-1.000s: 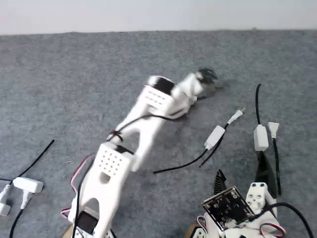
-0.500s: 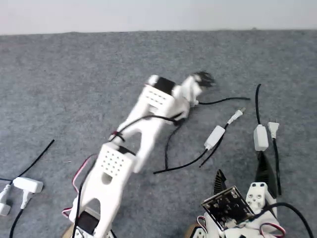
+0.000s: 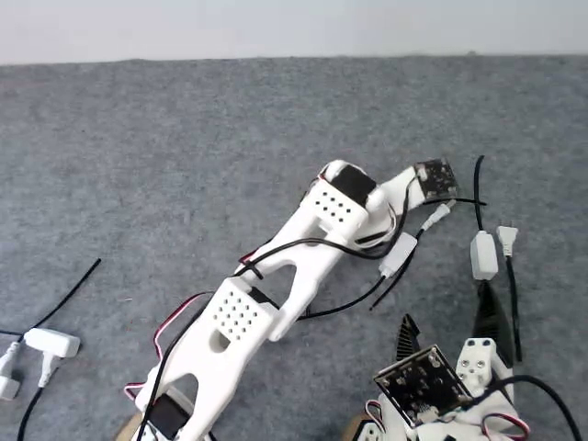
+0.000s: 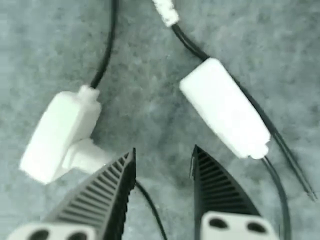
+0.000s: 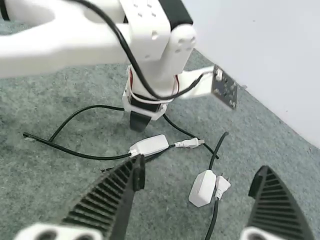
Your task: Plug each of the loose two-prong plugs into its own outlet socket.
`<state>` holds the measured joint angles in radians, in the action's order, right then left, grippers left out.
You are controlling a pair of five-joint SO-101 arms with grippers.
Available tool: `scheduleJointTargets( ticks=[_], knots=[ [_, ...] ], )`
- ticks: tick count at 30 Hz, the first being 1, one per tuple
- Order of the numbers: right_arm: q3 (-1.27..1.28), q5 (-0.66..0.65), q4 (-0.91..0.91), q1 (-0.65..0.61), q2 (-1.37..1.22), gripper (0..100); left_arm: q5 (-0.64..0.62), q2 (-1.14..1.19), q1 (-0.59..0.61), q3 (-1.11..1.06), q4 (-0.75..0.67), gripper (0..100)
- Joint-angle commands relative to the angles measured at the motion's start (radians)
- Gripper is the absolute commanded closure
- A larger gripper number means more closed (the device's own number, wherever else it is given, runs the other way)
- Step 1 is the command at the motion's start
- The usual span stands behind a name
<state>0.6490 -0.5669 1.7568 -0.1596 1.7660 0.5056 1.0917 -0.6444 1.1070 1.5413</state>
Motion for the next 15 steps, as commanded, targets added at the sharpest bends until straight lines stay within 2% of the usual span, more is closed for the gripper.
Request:
scheduleJointTargets(
  ticks=[1, 7, 15],
  knots=[
    [0.002, 0.014, 0.027, 0.002, 0.002, 66.3, 0.051, 0.035, 0.005, 0.044, -0.071, 81],
    [0.002, 0.014, 0.027, 0.002, 0.002, 66.3, 0.118, 0.064, 0.031, 0.082, -0.080, 81],
    [0.002, 0.014, 0.027, 0.002, 0.002, 66.3, 0.114, 0.066, 0.074, 0.130, -0.176, 81]
  ],
)
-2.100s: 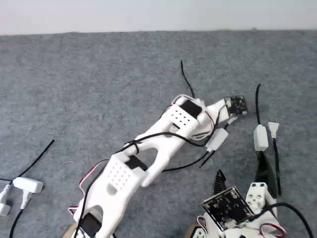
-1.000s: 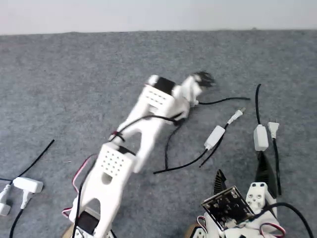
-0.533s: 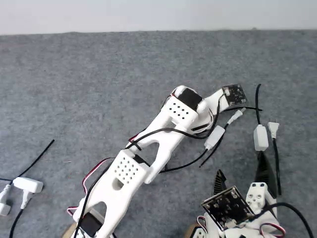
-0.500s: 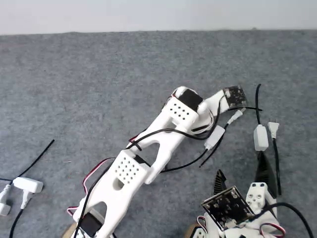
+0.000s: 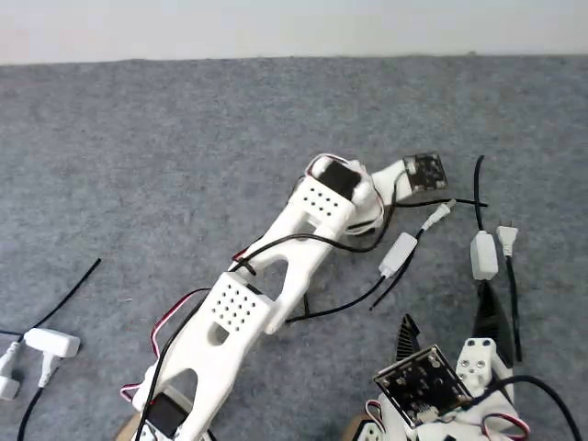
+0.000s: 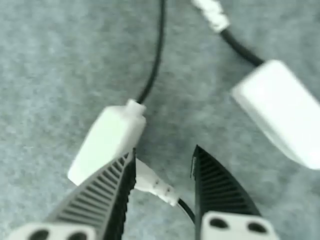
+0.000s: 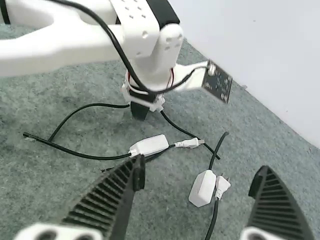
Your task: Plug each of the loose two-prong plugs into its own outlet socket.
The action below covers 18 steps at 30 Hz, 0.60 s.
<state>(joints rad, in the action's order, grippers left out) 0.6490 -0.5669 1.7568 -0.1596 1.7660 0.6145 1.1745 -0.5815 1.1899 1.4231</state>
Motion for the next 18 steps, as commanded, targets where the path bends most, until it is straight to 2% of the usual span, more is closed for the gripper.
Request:
scheduleJointTargets(
  ticks=[1, 8, 18],
  knots=[
    [0.002, 0.014, 0.027, 0.002, 0.002, 66.3, -0.009, -0.017, 0.008, 0.047, -0.071, 81],
    [0.002, 0.014, 0.027, 0.002, 0.002, 66.3, -0.029, -0.002, 0.003, 0.047, -0.095, 81],
    [0.002, 0.014, 0.027, 0.002, 0.002, 66.3, -0.002, 0.038, 0.160, 0.051, 0.046, 81]
  ],
)
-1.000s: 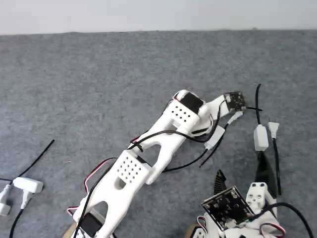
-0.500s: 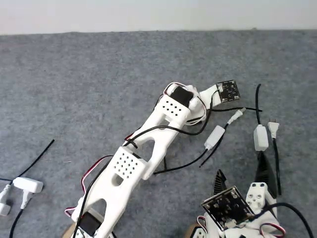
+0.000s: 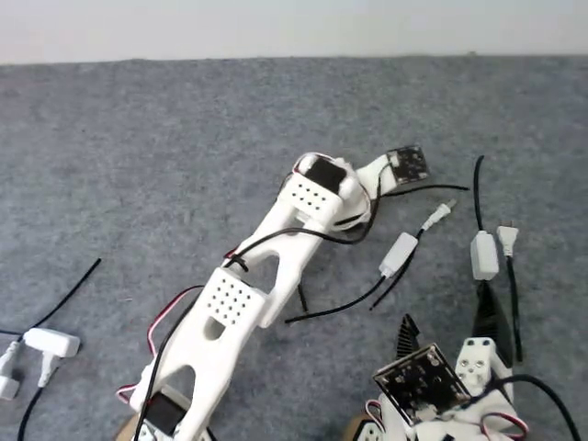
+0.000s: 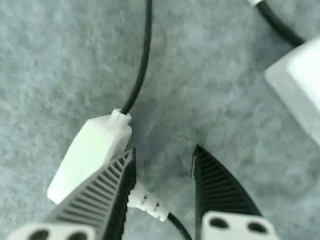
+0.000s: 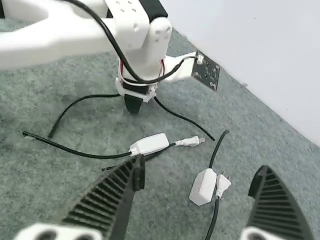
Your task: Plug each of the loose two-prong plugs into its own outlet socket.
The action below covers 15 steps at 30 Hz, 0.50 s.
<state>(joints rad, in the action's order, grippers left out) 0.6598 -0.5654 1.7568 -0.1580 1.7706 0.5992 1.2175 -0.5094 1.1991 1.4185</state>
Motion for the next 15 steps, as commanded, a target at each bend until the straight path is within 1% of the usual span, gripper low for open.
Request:
scheduleJointTargets(
  ticks=[1, 5, 11, 15],
  knots=[
    [-0.009, 0.012, 0.027, 0.001, -0.002, 66.3, 0.017, -0.006, 0.100, 0.044, 0.069, 81],
    [-0.009, 0.012, 0.027, 0.001, -0.002, 66.3, 0.020, -0.014, 0.130, 0.044, 0.115, 81],
    [-0.009, 0.012, 0.027, 0.001, -0.002, 66.3, 0.046, -0.012, 0.245, 0.045, 0.107, 81],
    [-0.009, 0.012, 0.027, 0.001, -0.002, 66.3, 0.100, -0.012, 0.299, 0.045, 0.143, 81]
  ],
)
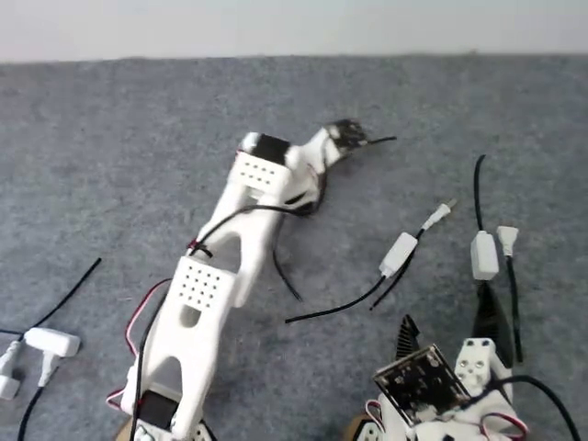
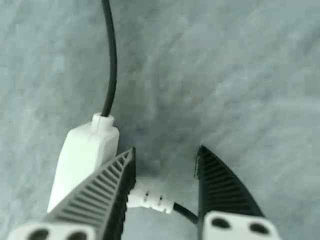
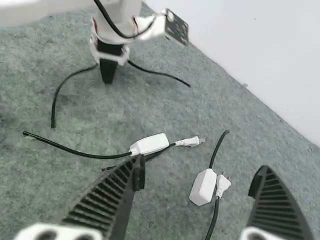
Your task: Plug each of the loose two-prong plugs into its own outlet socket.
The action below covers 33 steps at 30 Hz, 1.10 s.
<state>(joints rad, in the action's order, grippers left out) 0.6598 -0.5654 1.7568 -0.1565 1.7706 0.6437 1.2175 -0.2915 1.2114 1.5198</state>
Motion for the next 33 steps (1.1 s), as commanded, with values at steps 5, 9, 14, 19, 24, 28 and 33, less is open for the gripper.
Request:
scheduleJointTargets(
  ticks=[5, 9, 14, 19, 24, 28, 33],
  knots=[
    [-0.009, 0.012, 0.027, -0.001, -0.002, 66.3, 0.068, -0.014, 0.127, 0.033, 0.069, 81],
    [-0.009, 0.012, 0.027, -0.001, -0.002, 66.3, 0.092, -0.012, 0.144, 0.074, 0.115, 81],
    [-0.009, 0.012, 0.027, -0.001, -0.002, 66.3, 0.094, -0.005, 0.187, 0.203, 0.186, 81],
    [-0.009, 0.012, 0.027, -0.001, -0.002, 66.3, 0.127, -0.005, 0.259, 0.217, 0.196, 81],
    [-0.009, 0.012, 0.028, -0.001, 0.021, 66.3, 0.141, -0.005, 0.365, 0.217, 0.196, 81],
    [0.003, 0.012, 0.025, -0.001, 0.047, 66.3, 0.178, -0.003, 0.450, 0.217, 0.195, 81],
    [0.006, 0.012, 0.022, -0.001, 0.042, 66.3, 0.216, -0.003, 0.559, 0.217, 0.190, 81]
  ],
)
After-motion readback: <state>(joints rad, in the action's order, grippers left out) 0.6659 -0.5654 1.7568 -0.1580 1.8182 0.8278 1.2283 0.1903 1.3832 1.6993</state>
